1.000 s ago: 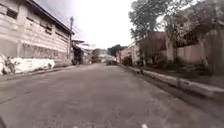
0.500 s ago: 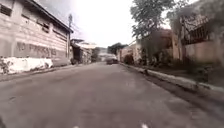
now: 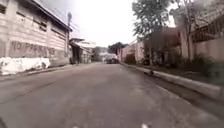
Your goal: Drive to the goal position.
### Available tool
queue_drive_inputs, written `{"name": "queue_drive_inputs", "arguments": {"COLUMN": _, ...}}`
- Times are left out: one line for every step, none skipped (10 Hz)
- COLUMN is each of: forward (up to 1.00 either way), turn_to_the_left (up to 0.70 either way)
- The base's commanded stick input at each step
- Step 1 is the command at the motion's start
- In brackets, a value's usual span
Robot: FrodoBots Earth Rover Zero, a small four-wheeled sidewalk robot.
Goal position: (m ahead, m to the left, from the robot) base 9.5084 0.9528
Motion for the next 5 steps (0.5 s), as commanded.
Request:
{"name": "queue_drive_inputs", "arguments": {"forward": 1.00, "turn_to_the_left": 0.01}}
{"name": "queue_drive_inputs", "arguments": {"forward": 1.00, "turn_to_the_left": 0.01}}
{"name": "queue_drive_inputs", "arguments": {"forward": 1.00, "turn_to_the_left": 0.01}}
{"name": "queue_drive_inputs", "arguments": {"forward": 1.00, "turn_to_the_left": 0.01}}
{"name": "queue_drive_inputs", "arguments": {"forward": 1.00, "turn_to_the_left": 0.01}}
